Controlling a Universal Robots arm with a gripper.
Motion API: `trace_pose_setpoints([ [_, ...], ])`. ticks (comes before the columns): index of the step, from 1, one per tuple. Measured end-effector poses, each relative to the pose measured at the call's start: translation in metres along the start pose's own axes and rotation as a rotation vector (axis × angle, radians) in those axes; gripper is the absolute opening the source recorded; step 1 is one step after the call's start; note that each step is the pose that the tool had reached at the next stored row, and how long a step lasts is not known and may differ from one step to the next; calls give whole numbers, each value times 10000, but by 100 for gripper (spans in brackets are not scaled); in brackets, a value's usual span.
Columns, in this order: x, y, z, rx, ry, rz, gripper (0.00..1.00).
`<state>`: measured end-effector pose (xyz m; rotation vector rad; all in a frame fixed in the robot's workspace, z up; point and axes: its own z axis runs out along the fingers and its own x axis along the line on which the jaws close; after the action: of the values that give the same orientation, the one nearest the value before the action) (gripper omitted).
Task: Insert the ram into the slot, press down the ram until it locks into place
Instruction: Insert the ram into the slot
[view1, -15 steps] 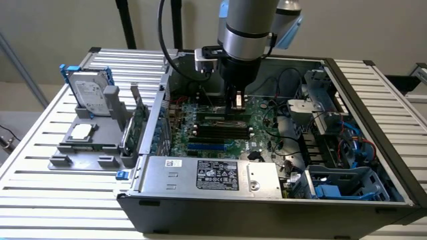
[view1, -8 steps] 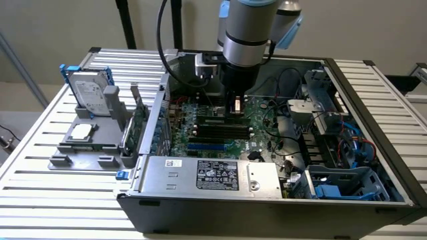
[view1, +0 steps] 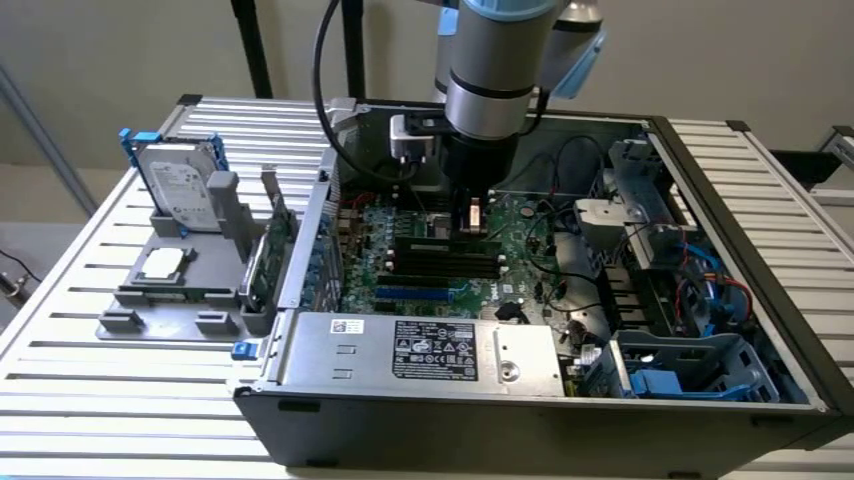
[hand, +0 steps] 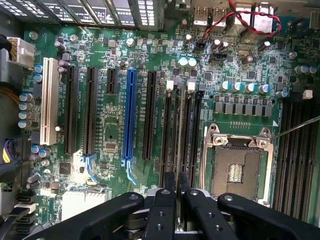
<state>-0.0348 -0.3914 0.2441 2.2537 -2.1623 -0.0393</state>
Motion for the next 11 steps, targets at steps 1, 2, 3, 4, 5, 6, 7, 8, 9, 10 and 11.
trace_pose_setpoints([
  [1,0,0,6,14,24,11,14],
  [2,0,0,11,29,45,24,14],
  [3,0,0,16,47,65,39,14],
  [4,0,-1,20,67,91,62,14],
  [5,0,-1,23,86,125,84,14],
  [6,1,-1,26,103,158,96,14],
  [7,1,-2,30,107,178,98,14],
  [8,1,-2,31,105,189,98,14],
  [9,1,-1,34,105,196,100,14],
  [10,1,-1,38,107,197,101,14],
  [11,1,0,42,107,204,101,14],
])
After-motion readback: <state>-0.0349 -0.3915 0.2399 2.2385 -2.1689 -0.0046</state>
